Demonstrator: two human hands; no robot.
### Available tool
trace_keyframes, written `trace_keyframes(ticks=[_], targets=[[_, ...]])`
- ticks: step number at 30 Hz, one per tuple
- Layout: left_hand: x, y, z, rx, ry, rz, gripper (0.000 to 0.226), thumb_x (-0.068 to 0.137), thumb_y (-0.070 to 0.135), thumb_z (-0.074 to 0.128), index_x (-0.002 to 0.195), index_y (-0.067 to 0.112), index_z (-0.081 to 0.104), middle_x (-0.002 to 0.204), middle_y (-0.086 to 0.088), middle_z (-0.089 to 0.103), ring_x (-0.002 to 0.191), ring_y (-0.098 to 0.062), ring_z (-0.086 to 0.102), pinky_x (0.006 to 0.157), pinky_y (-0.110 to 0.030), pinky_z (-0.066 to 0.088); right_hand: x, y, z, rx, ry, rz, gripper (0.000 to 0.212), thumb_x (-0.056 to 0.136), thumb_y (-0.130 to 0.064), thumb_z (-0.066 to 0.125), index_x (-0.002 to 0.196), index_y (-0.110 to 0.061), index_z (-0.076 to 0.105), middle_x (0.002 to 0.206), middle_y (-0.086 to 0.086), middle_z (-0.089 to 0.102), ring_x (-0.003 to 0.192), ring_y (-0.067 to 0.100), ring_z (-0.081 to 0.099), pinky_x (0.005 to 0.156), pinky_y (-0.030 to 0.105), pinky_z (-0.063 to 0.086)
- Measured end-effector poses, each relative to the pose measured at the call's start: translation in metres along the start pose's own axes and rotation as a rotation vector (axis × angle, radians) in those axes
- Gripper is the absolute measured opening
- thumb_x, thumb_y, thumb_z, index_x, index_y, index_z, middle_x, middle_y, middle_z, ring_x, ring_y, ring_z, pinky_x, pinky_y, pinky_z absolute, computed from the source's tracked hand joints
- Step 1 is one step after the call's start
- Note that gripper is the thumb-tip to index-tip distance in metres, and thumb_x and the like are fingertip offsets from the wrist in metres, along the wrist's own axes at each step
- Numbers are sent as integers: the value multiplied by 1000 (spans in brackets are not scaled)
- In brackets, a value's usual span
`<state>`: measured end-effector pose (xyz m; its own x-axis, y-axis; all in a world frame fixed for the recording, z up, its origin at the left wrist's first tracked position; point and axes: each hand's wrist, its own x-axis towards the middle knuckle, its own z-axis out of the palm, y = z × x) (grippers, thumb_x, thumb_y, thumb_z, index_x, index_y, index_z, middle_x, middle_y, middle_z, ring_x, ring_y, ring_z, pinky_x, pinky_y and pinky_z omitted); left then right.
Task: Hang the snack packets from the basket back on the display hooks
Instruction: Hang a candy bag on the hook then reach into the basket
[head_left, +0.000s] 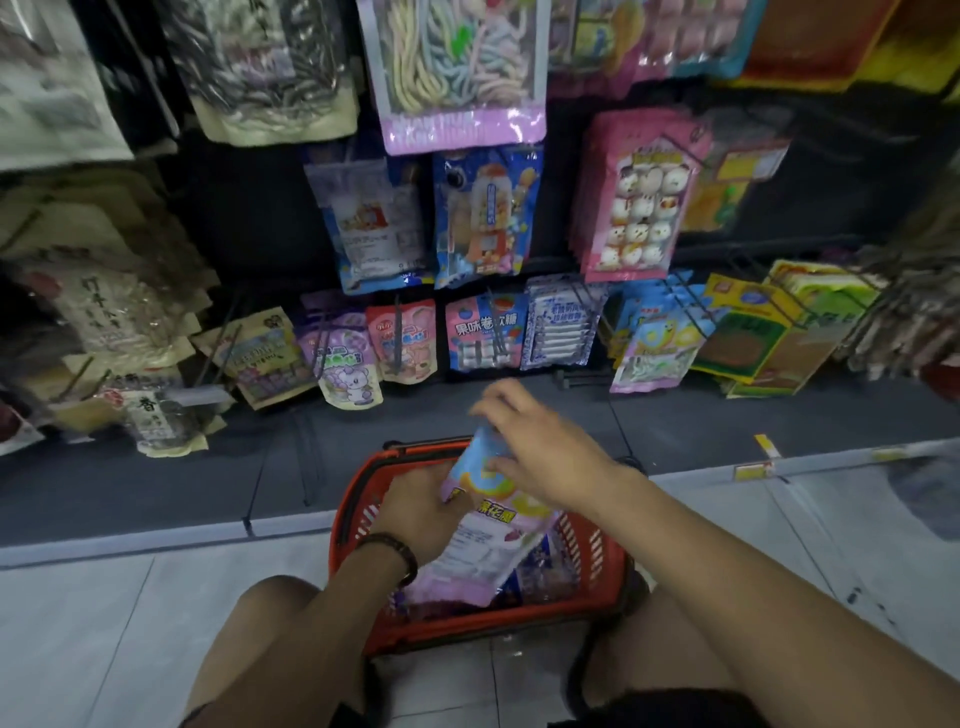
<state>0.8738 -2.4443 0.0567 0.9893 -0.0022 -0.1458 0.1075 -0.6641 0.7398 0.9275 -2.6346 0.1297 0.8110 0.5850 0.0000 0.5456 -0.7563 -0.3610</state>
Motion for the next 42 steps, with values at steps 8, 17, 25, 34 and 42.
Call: trace_keyframes(ticks=[8, 17, 25, 34, 42], targets=[[-18, 53, -58, -416, 172, -35, 12, 89, 32, 76, 100, 29, 78, 101, 14, 79, 101, -12, 73, 92, -37, 57, -22, 26, -11, 905, 464, 499, 76, 70, -51, 94, 131, -22, 58, 131, 3, 69, 113, 16, 71, 95, 42, 61], [-24, 99, -90, -635, 153, -24, 15, 92, 32, 74, 103, 23, 80, 105, 1, 80, 101, -25, 76, 98, -54, 56, -29, 11, -46, 1298, 412, 334, 16, 95, -16, 78, 110, -12, 80, 114, 17, 79, 112, 47, 71, 103, 66, 53], [-21, 120, -106, -628, 251, 59, 24, 84, 27, 81, 104, 19, 74, 104, 0, 79, 99, -24, 75, 96, -56, 56, -25, -9, -84, 1262, 500, 381, 8, 92, -7, 78, 100, -7, 80, 103, 19, 81, 100, 44, 76, 97, 65, 57], [-46, 153, -97, -267, 408, 357, 59, 75, 57, 80, 127, 43, 56, 127, 21, 56, 115, 0, 57, 96, -25, 50, -15, -52, -110, 1071, 713, 264, 4, 88, -17, 84, 92, -15, 82, 85, 0, 83, 78, 17, 78, 76, 41, 64], [-41, 178, -114, -776, 414, 334, 28, 96, 11, 70, 122, 17, 65, 116, 2, 77, 111, -17, 72, 93, -33, 59, -11, -88, -124, 919, 538, 44, 22, 97, -48, 62, 97, -43, 84, 109, -3, 67, 104, 3, 69, 102, 32, 55]])
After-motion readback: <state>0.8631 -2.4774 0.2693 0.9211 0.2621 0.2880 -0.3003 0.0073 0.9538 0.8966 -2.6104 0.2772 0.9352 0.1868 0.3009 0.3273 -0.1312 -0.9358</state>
